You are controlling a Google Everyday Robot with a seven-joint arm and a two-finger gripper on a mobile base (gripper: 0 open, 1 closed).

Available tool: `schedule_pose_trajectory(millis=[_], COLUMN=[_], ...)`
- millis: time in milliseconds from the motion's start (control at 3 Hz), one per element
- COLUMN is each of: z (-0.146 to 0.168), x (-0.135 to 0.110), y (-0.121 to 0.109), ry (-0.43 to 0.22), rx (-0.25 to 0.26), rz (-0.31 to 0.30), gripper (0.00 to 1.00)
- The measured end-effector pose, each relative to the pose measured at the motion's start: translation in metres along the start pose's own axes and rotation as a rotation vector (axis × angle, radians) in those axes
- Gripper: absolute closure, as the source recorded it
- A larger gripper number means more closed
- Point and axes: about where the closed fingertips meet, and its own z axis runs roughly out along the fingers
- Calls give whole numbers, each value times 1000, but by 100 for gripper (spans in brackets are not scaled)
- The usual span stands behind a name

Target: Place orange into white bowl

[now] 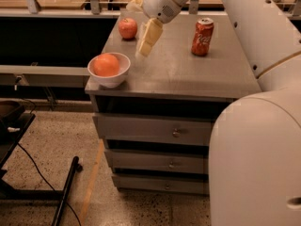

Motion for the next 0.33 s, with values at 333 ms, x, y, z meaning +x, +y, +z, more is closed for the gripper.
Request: schedule_pose_trajectory(millis=[333], z=[-2], x=[0], y=[-1], ry=[-3], rx=[5], rz=[1], gripper=[0])
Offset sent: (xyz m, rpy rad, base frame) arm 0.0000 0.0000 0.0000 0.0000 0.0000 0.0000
